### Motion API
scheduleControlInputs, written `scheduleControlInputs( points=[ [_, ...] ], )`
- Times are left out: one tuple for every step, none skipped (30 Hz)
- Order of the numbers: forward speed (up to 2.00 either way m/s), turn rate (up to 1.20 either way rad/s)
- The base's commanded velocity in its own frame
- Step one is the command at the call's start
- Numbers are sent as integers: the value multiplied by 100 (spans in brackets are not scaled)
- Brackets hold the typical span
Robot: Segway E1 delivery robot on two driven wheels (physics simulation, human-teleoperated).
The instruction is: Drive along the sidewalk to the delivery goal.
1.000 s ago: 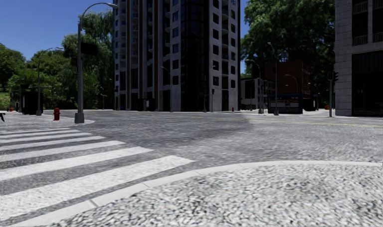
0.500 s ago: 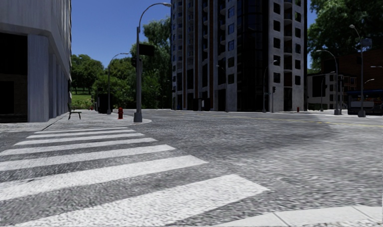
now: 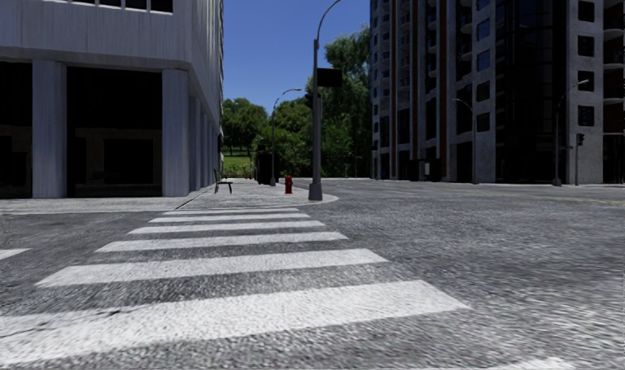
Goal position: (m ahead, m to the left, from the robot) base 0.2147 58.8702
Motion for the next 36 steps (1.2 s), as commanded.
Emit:
scheduleControlInputs(
  points=[
    [135,67],
    [135,67],
    [135,67],
    [135,67],
    [135,67],
    [135,67],
    [135,62],
    [135,59],
    [135,59],
    [135,58],
    [135,51],
    [135,0],
    [135,0],
    [135,0],
    [135,0],
    [135,0],
    [135,0],
    [135,0],
    [135,0],
    [135,0],
    [135,0],
    [132,0],
    [128,0],
    [116,1],
    [112,13],
    [112,13],
    [111,25],
    [110,27],
    [110,28],
    [110,28],
    [110,28],
    [110,28],
    [110,34],
    [110,37],
    [110,38],
    [110,38]
  ],
)
